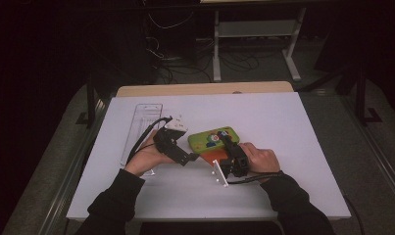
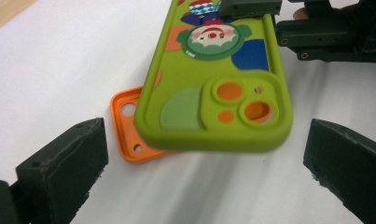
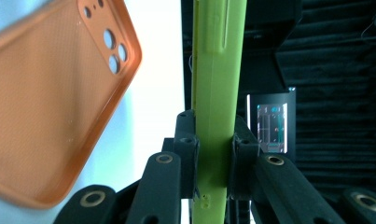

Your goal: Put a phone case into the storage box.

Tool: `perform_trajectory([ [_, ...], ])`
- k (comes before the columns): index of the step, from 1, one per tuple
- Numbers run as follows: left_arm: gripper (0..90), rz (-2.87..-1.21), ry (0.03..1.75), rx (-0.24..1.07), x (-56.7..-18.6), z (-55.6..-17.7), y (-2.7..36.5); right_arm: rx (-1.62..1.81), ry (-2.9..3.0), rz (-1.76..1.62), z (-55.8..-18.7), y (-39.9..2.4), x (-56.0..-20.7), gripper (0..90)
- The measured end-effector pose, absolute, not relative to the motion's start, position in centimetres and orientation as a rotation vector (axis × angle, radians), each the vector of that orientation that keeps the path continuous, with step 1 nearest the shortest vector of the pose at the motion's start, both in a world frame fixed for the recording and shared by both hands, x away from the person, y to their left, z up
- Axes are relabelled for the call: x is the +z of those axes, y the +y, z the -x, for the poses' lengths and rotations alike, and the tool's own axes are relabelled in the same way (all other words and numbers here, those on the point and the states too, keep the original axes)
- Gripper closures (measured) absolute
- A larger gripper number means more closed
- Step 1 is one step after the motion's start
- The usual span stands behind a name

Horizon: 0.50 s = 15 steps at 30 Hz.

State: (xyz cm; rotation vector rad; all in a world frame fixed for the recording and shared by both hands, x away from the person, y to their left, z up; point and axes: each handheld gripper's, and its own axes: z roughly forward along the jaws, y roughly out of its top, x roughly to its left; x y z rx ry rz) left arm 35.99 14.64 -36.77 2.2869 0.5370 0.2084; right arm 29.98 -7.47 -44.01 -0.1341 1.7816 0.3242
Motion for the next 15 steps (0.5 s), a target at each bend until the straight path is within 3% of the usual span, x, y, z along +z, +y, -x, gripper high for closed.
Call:
perform_trajectory([
  [15,0.0,-2.302,0.564,0.240,-36.8,-36.4,15.1,0.478,1.931,-0.077,-30.9,-8.3,-42.7,75.8],
])
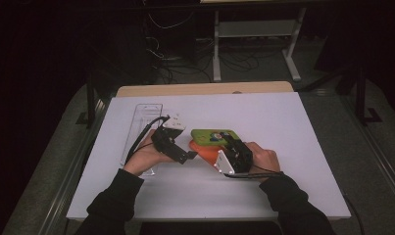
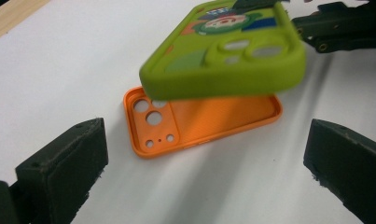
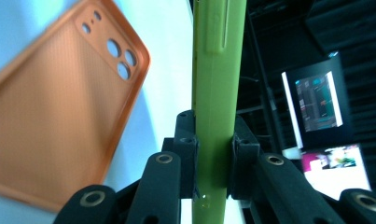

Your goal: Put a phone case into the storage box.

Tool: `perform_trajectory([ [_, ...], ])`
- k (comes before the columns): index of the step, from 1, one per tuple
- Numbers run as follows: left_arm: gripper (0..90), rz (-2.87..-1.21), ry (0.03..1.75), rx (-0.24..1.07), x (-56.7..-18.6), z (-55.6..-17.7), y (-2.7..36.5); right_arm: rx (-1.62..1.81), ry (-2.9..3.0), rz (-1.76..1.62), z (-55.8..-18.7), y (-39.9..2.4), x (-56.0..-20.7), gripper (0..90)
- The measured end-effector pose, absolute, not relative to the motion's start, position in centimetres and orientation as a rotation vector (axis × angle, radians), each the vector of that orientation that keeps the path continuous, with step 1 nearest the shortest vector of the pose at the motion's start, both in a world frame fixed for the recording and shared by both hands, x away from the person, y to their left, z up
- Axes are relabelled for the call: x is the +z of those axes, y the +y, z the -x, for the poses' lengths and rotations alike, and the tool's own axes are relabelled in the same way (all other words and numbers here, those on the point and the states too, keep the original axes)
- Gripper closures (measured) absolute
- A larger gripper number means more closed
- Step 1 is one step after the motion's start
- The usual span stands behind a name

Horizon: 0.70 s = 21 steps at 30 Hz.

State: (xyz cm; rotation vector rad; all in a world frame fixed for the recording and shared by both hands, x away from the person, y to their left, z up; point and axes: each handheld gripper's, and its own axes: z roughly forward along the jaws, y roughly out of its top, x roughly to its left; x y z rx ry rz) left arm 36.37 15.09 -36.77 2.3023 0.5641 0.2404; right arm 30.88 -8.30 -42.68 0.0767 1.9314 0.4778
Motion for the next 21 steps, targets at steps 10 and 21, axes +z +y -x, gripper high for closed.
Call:
perform_trajectory([
  [10,0.0,-2.297,0.564,0.253,-36.8,-36.5,15.1,0.750,2.059,-0.425,-31.9,-9.4,-40.8,75.8],
  [21,0.0,-2.282,0.606,0.246,-37.0,-36.4,15.1,1.064,2.168,-0.780,-33.4,-11.1,-39.9,75.8],
])
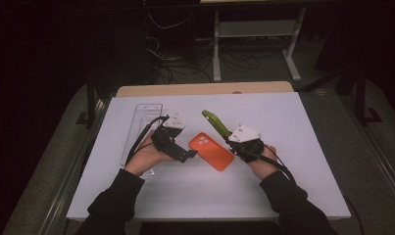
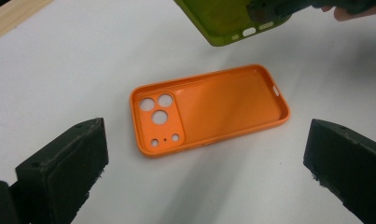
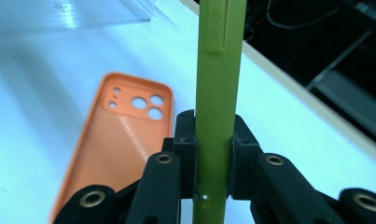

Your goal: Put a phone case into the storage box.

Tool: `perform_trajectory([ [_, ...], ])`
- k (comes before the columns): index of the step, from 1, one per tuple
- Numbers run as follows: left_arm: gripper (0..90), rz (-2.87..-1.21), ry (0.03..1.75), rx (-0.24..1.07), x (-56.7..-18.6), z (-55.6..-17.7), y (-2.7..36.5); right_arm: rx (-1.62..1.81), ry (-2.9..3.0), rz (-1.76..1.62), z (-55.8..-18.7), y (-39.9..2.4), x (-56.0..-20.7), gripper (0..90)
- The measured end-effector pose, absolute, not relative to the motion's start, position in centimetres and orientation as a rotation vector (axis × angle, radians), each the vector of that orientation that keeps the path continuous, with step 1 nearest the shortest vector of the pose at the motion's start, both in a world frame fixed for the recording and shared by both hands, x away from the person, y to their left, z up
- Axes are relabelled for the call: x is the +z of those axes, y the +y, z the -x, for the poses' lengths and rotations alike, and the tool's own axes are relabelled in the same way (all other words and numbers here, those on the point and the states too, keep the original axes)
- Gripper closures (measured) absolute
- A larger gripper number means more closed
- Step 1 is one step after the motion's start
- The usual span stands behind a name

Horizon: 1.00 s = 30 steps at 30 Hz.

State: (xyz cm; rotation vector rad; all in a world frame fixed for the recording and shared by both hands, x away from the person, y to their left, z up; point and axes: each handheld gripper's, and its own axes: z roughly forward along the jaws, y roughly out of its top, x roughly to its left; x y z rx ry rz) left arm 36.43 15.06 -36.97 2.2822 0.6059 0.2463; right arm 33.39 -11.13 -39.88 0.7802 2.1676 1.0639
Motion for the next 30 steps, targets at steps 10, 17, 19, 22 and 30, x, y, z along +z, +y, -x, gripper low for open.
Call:
perform_trajectory([
  [10,0.0,-2.281,0.614,0.246,-37.1,-36.5,15.1,1.321,2.210,-1.077,-34.6,-12.9,-39.9,75.8],
  [17,0.0,-2.219,0.660,0.247,-37.0,-36.8,15.0,1.433,2.193,-1.178,-35.2,-13.8,-40.1,75.8],
  [19,0.0,-2.192,0.663,0.256,-36.8,-36.9,14.9,1.442,2.194,-1.184,-35.2,-13.7,-40.1,75.8],
  [22,0.0,-2.151,0.687,0.254,-36.6,-37.0,14.7,1.453,2.197,-1.206,-35.0,-13.5,-40.0,75.8],
  [30,0.0,-2.082,0.690,0.252,-35.5,-37.5,13.7,1.485,2.197,-1.214,-34.6,-12.6,-39.8,75.8],
])
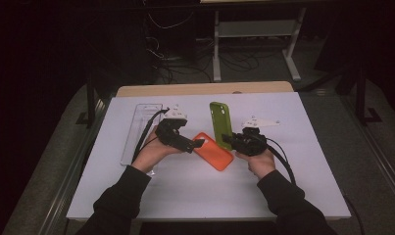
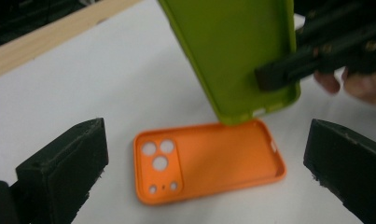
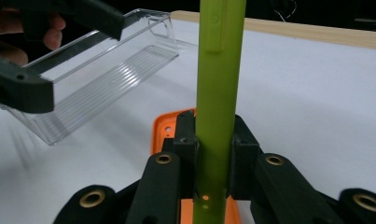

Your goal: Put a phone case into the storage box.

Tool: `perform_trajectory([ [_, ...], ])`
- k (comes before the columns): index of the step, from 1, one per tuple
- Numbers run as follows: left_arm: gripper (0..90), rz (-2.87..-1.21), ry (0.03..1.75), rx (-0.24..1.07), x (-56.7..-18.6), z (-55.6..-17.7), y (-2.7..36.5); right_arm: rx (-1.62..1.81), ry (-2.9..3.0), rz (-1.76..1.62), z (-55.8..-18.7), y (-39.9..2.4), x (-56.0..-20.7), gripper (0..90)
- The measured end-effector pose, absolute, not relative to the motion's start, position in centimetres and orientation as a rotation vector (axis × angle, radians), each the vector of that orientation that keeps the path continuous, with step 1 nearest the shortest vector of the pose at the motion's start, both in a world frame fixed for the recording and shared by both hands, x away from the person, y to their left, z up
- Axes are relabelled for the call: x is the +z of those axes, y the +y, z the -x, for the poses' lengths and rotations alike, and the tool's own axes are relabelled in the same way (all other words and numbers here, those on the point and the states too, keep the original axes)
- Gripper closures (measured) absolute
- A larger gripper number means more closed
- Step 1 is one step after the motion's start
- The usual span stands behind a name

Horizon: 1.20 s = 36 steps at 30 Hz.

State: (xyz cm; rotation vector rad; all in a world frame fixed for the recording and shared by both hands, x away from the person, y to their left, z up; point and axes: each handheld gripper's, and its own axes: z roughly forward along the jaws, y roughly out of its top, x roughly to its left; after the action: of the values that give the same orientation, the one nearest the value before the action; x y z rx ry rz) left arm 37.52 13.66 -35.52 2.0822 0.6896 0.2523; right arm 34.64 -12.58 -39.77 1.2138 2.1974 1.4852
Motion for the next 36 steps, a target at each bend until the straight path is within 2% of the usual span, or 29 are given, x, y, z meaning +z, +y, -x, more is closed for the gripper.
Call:
perform_trajectory([
  [19,0.0,-1.945,0.716,0.200,-34.9,-38.7,11.8,1.501,2.238,-1.106,-33.5,-9.4,-39.7,75.8],
  [36,0.3,-1.891,0.731,0.189,-35.4,-38.9,11.0,1.503,2.241,-1.074,-33.1,-8.7,-39.8,75.8],
])
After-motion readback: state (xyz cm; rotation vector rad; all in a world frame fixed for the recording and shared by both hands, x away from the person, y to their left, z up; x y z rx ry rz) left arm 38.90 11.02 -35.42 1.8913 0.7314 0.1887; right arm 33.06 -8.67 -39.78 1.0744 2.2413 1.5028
